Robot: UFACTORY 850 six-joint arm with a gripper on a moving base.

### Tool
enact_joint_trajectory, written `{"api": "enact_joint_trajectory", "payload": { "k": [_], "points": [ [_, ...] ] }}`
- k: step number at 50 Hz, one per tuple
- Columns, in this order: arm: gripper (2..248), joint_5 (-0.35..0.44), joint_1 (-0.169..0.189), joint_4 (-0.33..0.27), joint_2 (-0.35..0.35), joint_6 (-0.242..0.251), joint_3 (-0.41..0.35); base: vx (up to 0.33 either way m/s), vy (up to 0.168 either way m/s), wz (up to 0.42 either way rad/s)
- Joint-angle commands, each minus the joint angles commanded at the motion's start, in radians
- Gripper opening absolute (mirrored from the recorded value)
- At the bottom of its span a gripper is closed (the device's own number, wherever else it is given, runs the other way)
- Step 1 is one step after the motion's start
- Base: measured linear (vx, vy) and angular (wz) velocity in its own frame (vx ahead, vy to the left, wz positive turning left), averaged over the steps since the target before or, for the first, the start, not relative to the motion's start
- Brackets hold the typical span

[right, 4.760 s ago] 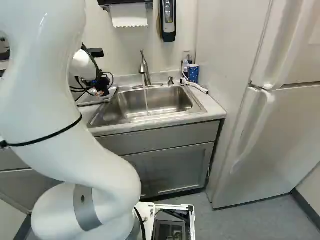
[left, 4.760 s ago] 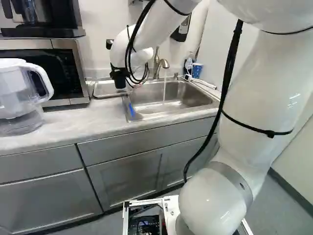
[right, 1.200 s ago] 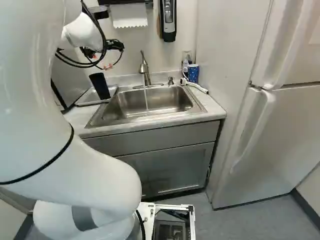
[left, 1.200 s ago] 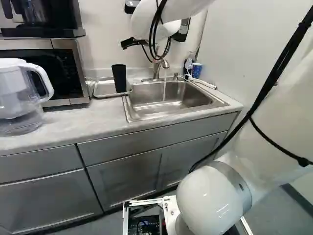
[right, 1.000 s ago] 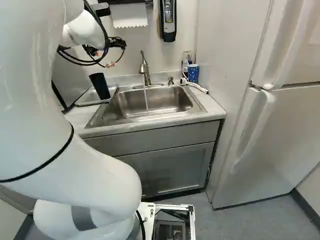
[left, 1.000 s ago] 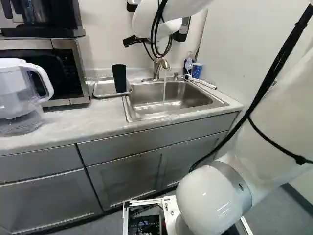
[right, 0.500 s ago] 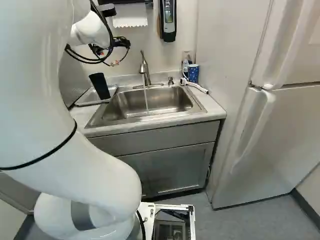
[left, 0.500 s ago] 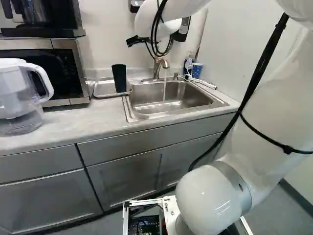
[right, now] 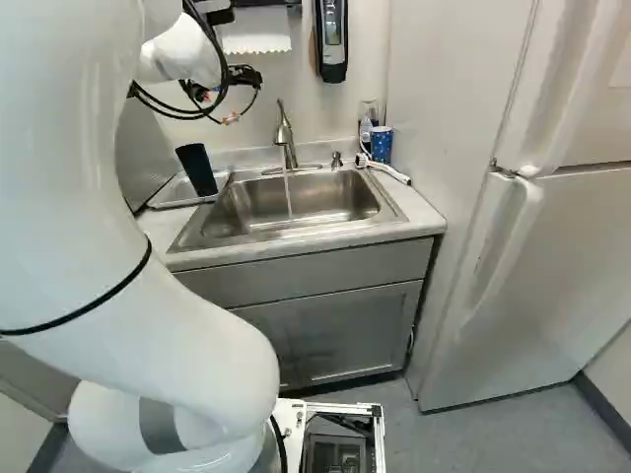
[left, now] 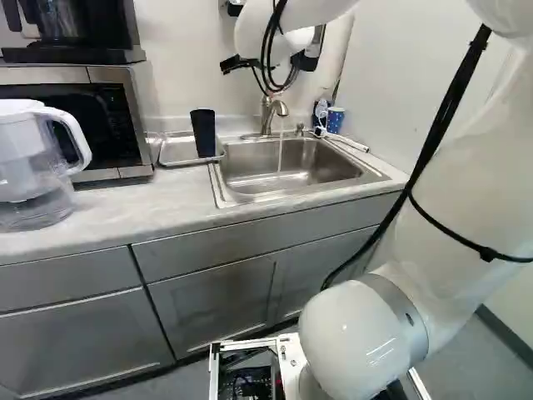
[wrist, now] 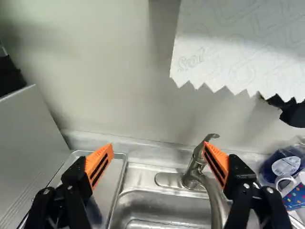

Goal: Rinse the cup and place it in the tray

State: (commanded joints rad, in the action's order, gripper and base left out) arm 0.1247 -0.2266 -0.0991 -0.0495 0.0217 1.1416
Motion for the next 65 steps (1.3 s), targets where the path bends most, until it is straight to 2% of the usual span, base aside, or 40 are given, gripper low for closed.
{"api": "enact_joint_trajectory", "payload": {
  "k": [16,36,52,65],
  "points": [
    [247,0.000,0.045,0.000,0.007,0.000,0.007,0.000,0.000,0.000],
    [247,0.000,0.092,0.000,0.078,0.000,0.077,0.000,0.000,0.000],
    [247,0.000,0.113,0.000,0.156,0.000,0.158,0.000,0.000,0.000],
    [247,-0.003,0.117,0.000,0.207,0.000,0.212,0.000,0.000,0.000]
  ]
}}
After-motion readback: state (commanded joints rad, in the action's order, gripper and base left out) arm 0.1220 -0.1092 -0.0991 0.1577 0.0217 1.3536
